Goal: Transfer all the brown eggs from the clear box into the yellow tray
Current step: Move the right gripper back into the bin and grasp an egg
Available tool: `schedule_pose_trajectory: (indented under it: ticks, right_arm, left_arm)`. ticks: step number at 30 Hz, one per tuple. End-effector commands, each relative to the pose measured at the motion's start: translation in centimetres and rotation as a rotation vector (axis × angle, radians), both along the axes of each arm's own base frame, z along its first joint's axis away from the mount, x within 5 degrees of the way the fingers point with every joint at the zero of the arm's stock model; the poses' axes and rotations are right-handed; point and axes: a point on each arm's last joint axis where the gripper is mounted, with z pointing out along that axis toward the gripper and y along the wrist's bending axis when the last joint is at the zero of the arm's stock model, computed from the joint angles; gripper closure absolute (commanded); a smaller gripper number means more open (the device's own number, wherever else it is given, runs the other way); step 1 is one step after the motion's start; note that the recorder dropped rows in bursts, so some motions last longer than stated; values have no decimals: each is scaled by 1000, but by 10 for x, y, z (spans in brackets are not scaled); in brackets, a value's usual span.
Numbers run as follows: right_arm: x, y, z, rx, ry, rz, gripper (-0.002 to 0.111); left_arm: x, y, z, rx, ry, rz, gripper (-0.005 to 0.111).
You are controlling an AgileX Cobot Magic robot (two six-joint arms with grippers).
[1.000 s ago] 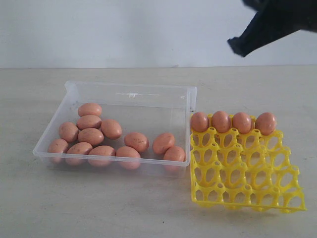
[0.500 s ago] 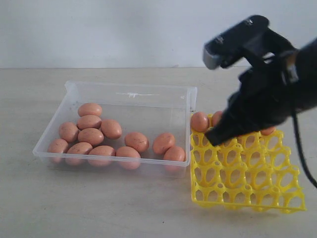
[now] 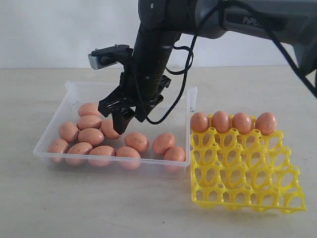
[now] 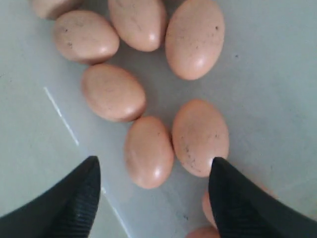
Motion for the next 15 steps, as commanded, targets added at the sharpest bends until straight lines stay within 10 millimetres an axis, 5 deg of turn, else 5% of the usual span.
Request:
schedule_pose_trajectory:
  ticks: [1, 15]
  right_arm:
    - [14, 3, -15, -22, -99, -6, 48]
    - [27, 7, -73, -99, -86, -4, 49]
  left_arm:
    - [0, 0, 1, -8, -9, -5, 111]
    - [0, 0, 1, -8, -9, -5, 111]
